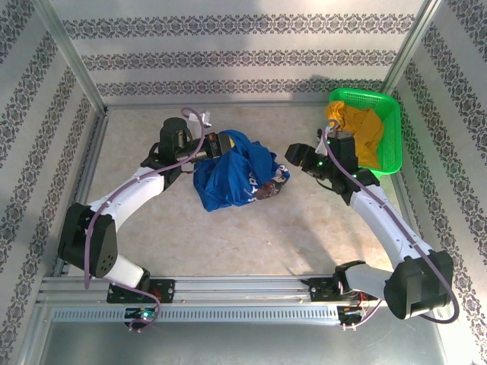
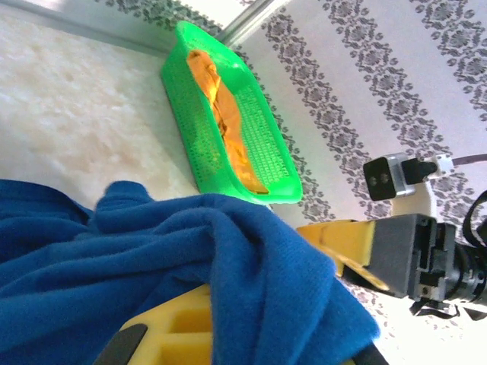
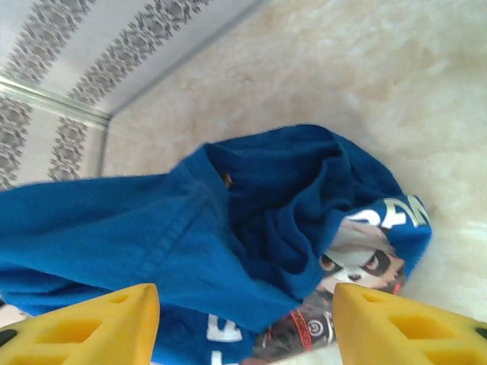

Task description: Fold the inside-out t-shirt

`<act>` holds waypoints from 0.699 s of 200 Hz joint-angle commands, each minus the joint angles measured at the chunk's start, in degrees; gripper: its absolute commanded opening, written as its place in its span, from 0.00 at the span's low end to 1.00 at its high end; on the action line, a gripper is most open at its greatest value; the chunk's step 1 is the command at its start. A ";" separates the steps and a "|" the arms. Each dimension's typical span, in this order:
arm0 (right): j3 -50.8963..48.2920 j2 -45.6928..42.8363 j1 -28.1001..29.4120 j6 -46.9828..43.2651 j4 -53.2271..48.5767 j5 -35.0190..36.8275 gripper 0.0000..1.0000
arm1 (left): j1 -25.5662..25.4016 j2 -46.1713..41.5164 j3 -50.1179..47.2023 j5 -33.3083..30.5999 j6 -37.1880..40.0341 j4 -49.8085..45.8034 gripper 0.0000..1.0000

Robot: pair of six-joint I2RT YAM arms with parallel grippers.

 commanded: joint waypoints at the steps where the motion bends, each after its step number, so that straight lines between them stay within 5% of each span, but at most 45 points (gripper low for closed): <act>1: 5.41 -2.62 6.98 -9.35 -6.56 7.70 0.68 | 0.53 -0.90 0.55 5.47 -2.43 3.36 0.00; 39: 11.97 2.93 17.59 -19.18 -7.93 14.68 0.82 | 0.55 -0.45 3.11 10.93 -3.68 2.62 0.00; 98: 21.58 16.99 18.41 -25.46 -6.09 12.70 0.80 | 0.49 -1.73 4.31 15.06 -5.08 1.96 0.00; 112: 22.94 19.49 16.83 -24.90 -5.07 9.93 0.67 | 0.51 -2.10 4.49 15.81 -3.75 -0.39 0.00; 140: 22.33 19.60 13.21 -22.31 -2.36 0.07 0.00 | 1.60 -3.30 2.98 12.86 -1.09 -4.58 0.00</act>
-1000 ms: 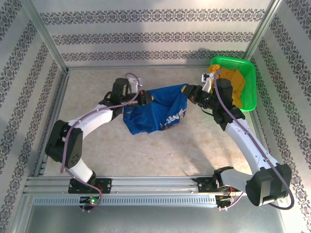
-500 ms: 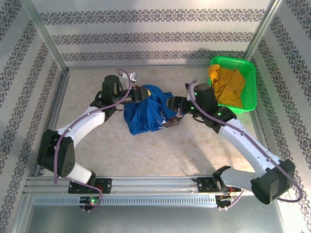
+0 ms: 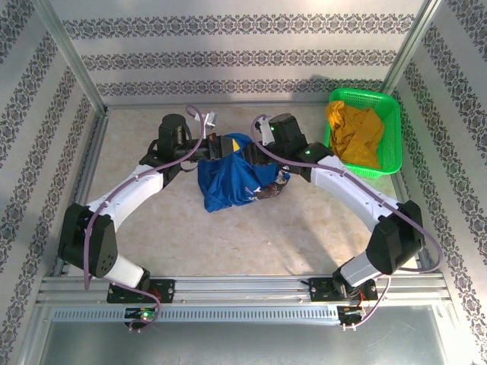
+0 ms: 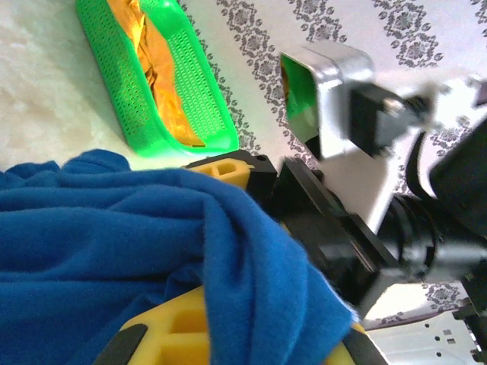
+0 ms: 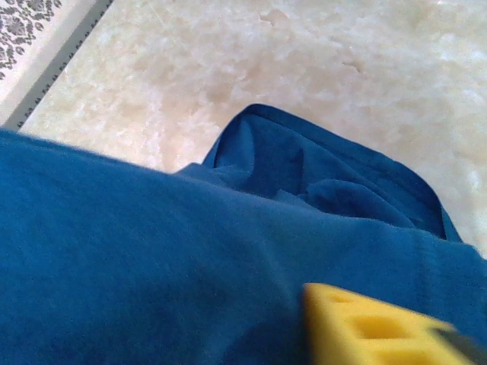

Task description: Fold the inside-out t-shirt

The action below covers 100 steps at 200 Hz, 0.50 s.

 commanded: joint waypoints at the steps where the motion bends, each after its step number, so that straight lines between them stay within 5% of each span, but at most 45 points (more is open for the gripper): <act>1: 1.10 -0.87 -3.14 1.19 3.04 -8.00 0.00 | 1.30 -3.15 0.66 0.49 2.50 -2.36 0.00; 56: -7.52 -8.60 -5.94 11.15 12.72 -29.88 0.00 | 7.62 -1.94 2.61 -12.63 5.89 -11.22 0.00; 81: -12.45 -11.19 -6.05 20.32 25.41 -36.87 0.00 | 7.94 3.08 9.73 -14.21 11.71 -18.76 0.00; 100: -14.91 -11.61 -7.00 26.43 33.30 -36.79 0.00 | 7.93 5.33 12.79 -14.60 13.90 -21.13 0.20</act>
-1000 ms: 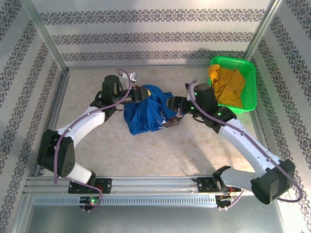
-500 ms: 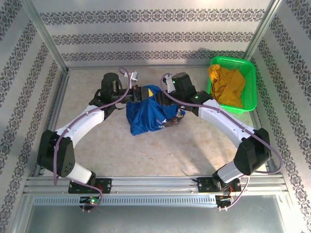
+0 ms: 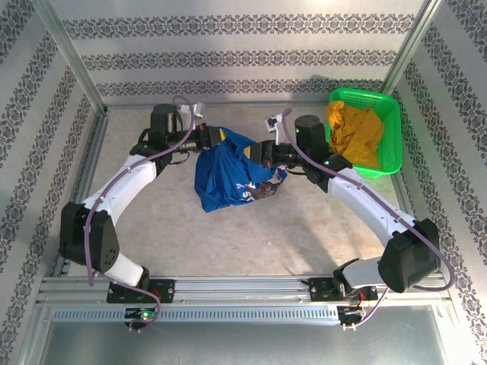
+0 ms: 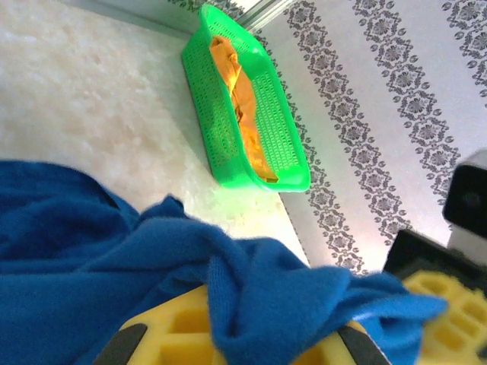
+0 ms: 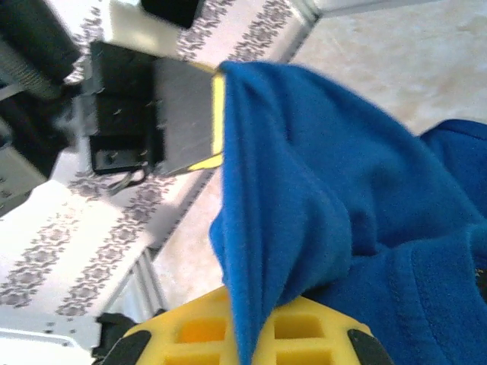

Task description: Fold the inside-out t-shirt

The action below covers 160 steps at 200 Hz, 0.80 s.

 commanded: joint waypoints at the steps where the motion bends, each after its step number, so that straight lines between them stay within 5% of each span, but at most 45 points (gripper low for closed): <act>1: -3.24 -2.20 -1.73 10.60 13.45 -5.94 0.00 | 2.47 2.58 4.25 -6.53 5.52 -6.59 0.21; 19: -4.40 -1.42 -2.69 12.94 16.20 -4.92 0.00 | 2.42 1.39 3.57 -6.81 5.28 -5.72 0.36; 47: -5.84 -0.21 -3.37 16.24 20.20 -3.35 0.00 | 2.38 -3.77 -0.18 -7.04 4.89 -5.65 0.44; 160: -11.81 0.23 -3.87 18.99 25.31 3.14 0.00 | -7.59 -7.16 -5.47 -9.74 -0.97 2.57 0.53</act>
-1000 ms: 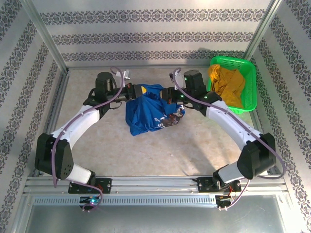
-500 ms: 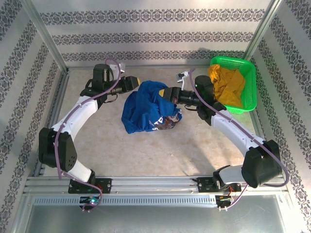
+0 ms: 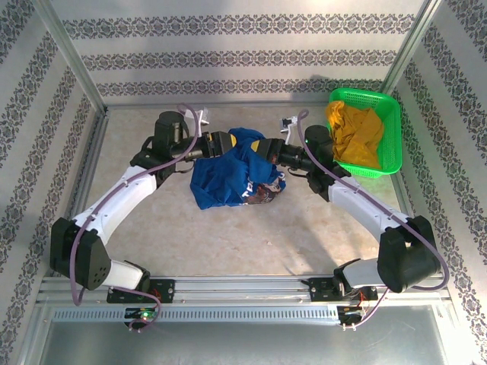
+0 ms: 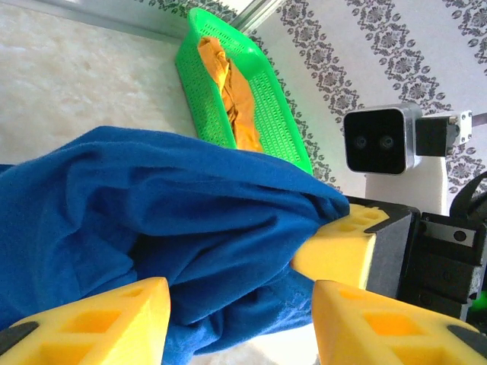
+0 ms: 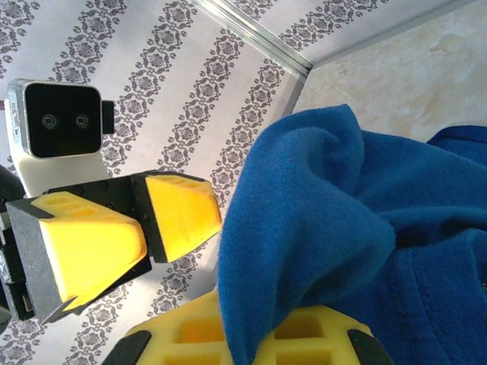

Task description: Fold the inside-out t-shirt

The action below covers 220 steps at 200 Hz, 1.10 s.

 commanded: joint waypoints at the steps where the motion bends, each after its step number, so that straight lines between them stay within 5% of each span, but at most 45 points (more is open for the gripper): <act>1: -0.95 0.05 -0.54 0.88 4.05 0.78 0.00 | -0.69 0.38 -0.93 -1.72 -1.15 3.12 0.53; 153: 0.66 -0.65 -4.68 6.40 7.30 -3.60 0.00 | -2.76 -1.05 -5.06 -5.87 -0.55 9.09 0.57; 220: 1.29 -0.17 -4.68 7.24 7.39 -4.13 0.00 | -5.51 10.98 -0.17 -1.30 -4.88 20.28 0.57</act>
